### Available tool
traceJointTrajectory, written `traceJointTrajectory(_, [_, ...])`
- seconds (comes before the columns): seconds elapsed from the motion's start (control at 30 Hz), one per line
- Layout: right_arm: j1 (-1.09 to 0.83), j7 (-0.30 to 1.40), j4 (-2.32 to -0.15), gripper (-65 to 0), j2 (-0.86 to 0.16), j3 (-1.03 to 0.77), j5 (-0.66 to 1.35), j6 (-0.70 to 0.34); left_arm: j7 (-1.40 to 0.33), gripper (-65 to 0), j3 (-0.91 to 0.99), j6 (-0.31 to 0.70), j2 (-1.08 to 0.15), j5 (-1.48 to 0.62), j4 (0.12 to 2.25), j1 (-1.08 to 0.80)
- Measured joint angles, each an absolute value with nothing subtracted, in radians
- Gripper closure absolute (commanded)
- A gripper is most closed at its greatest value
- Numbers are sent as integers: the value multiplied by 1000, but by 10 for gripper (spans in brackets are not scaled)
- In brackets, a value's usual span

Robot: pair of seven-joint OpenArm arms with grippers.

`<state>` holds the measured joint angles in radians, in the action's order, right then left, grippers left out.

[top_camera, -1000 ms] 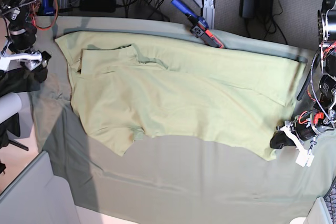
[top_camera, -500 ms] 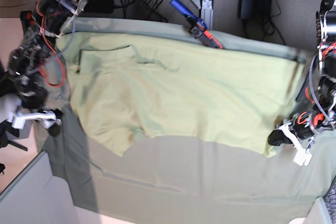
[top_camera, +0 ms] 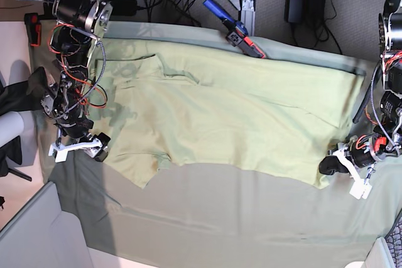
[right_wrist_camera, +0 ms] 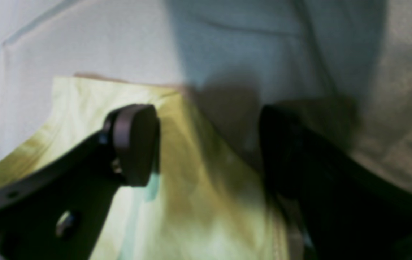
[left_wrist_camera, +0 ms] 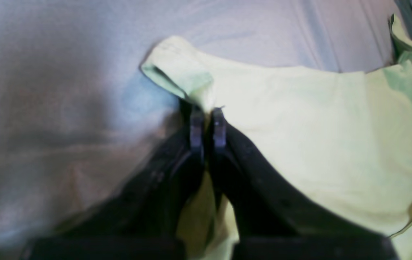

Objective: Fold the T-shirt properly
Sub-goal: 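Grasp the opposite shirt edge with both grippers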

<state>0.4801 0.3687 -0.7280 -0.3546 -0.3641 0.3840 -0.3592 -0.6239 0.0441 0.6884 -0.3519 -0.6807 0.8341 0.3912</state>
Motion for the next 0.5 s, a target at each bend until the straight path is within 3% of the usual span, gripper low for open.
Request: traceJointTrajectory(0.5, [480,508,-781,-439,-337,-360,460,-408,-624,0,44,688,-352,-682,834,391])
